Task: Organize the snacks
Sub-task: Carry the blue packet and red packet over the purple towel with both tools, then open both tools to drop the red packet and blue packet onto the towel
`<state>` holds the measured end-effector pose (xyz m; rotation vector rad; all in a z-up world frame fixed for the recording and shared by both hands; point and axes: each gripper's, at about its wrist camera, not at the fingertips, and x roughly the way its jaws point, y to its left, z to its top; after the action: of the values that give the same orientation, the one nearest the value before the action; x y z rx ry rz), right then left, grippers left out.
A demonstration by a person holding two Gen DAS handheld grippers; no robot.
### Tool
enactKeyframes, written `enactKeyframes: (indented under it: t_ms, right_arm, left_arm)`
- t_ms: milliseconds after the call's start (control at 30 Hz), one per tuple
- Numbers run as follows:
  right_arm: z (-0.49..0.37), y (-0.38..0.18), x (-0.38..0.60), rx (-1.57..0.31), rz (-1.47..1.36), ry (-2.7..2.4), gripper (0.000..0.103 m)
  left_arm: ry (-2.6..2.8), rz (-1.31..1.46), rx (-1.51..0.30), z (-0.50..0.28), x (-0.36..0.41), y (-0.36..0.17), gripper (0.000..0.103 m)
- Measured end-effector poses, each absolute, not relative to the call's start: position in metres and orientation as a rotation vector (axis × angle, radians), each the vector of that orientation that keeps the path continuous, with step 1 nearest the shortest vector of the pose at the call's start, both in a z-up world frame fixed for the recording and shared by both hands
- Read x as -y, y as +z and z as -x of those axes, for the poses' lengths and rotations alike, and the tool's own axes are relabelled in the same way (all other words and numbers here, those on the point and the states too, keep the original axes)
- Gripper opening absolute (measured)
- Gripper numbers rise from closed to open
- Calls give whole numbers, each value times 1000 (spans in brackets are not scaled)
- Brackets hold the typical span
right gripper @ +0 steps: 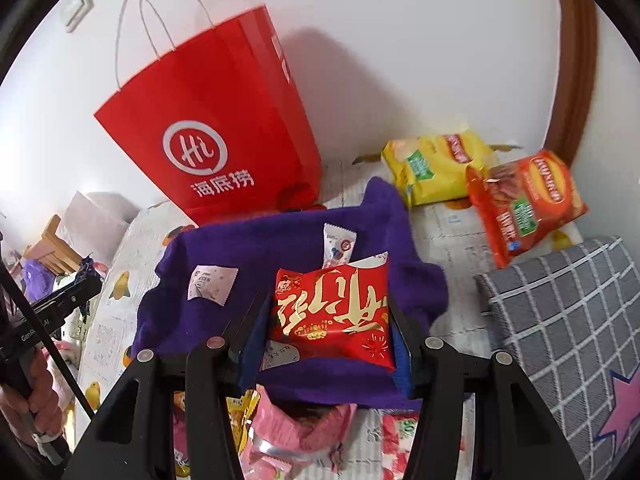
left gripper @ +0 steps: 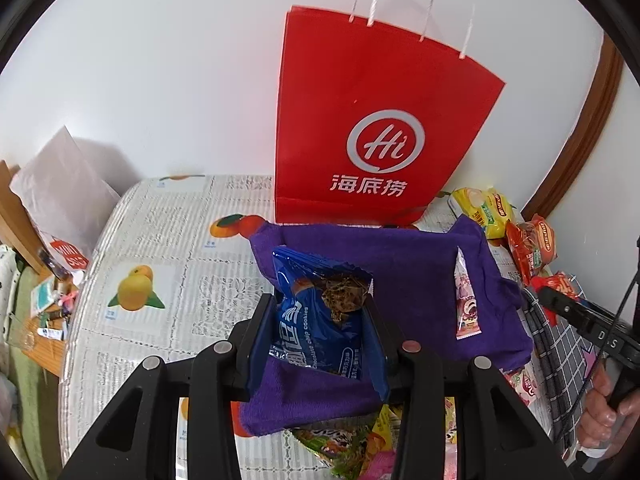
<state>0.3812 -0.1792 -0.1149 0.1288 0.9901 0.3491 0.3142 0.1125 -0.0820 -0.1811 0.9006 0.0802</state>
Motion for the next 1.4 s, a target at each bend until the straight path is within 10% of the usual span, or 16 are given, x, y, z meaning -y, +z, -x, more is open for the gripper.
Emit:
enactKeyframes:
  t_ms: [1400]
  right_arm:
    - [-416,-213,168,-1124,-111,377,54]
  left_arm:
    - [-12,170,-1093,-372,-97,-167,40]
